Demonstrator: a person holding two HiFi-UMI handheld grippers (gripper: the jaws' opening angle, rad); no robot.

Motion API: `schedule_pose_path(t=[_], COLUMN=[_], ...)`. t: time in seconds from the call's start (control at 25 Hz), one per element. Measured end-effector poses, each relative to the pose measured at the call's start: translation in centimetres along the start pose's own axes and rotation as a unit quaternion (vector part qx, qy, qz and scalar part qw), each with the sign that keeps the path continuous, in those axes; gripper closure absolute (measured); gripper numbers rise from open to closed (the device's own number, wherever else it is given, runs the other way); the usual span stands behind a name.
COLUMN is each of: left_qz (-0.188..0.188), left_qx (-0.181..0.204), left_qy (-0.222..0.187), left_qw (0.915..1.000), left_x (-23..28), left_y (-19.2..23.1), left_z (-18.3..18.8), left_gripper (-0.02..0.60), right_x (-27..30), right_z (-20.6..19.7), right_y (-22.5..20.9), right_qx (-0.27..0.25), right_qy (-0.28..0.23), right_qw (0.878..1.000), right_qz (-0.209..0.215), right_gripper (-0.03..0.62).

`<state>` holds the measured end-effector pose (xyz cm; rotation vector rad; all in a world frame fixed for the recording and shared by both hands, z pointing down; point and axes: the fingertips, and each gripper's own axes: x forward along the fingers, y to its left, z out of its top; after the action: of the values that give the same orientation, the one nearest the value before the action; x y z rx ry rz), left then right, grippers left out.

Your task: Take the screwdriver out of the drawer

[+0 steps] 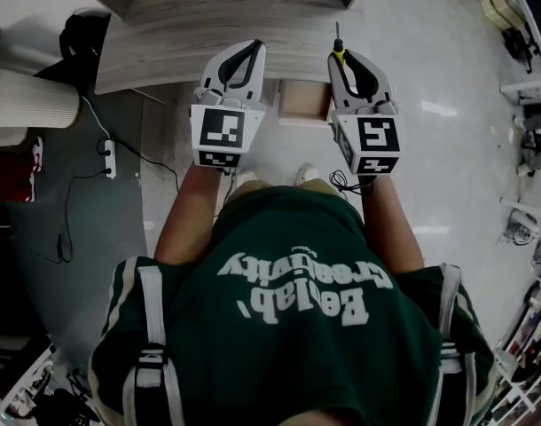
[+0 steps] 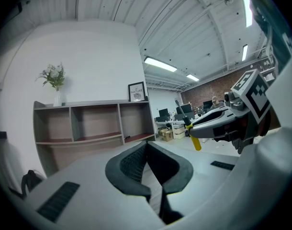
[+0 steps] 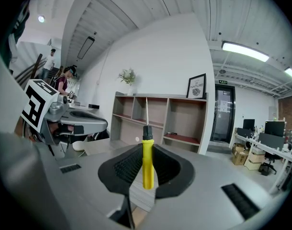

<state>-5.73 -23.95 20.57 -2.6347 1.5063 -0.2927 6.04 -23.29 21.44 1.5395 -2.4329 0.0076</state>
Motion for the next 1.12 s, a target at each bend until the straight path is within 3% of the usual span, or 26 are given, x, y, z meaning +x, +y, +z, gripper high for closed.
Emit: schedule_pose_path(t=[1.12], left_qz=[0.001], left_qx=[-0.011], left_qy=[-0.003], left_qw=[0.9999], left_x=[0.14], left_y=[-0.08], left_z=[0.08], left_gripper=[0.563], right_x=[0.36], right_z=[-0.59], right_y=[0.73], right_qx=[0.001], right_qy=[0.000], right_qw=[1.000], right_qz=[0.007], right_gripper=[0.514])
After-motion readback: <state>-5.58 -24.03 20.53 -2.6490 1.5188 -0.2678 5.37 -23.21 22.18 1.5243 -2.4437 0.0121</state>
